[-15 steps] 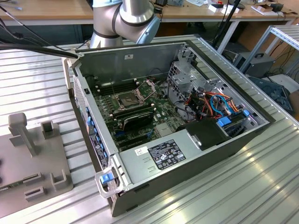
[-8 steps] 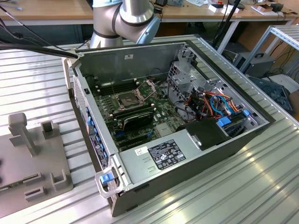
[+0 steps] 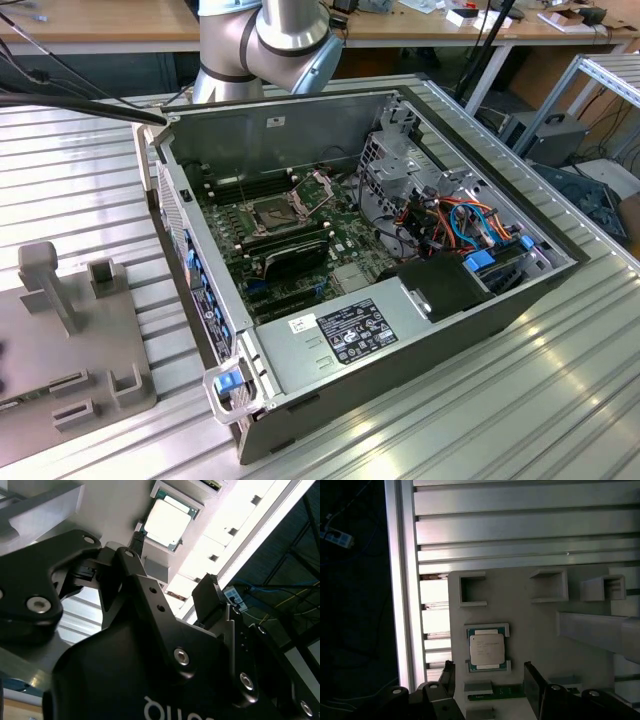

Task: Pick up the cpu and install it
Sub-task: 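Pick up the cpu and move it towards the insertion slot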

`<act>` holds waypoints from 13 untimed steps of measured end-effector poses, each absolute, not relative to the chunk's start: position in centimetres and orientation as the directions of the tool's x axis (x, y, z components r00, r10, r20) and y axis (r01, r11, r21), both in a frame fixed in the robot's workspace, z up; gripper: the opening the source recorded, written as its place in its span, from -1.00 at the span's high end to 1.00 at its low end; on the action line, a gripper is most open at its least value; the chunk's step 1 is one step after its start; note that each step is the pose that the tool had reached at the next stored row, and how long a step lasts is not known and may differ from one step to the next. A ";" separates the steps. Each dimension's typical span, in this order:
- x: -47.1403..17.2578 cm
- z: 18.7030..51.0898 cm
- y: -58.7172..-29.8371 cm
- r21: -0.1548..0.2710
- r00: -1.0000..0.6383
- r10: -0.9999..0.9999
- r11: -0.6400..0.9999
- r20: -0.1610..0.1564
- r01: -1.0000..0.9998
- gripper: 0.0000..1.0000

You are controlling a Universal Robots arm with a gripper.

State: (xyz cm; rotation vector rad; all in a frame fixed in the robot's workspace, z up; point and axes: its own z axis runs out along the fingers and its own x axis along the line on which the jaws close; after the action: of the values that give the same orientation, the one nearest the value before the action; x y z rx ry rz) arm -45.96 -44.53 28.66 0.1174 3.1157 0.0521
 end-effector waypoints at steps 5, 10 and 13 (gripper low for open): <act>-46.0 28.7 -44.5 0.034 -0.997 0.076 0.997 -0.022 0.075 -0.32; -46.0 28.6 -44.5 0.034 -0.997 0.076 0.997 -0.022 0.075 -0.32; -46.0 28.2 -44.5 0.034 -0.997 0.076 0.997 -0.022 0.075 -0.32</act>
State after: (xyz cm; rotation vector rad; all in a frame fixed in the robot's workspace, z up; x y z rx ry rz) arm -45.97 -44.53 28.21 0.1174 3.1157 0.0518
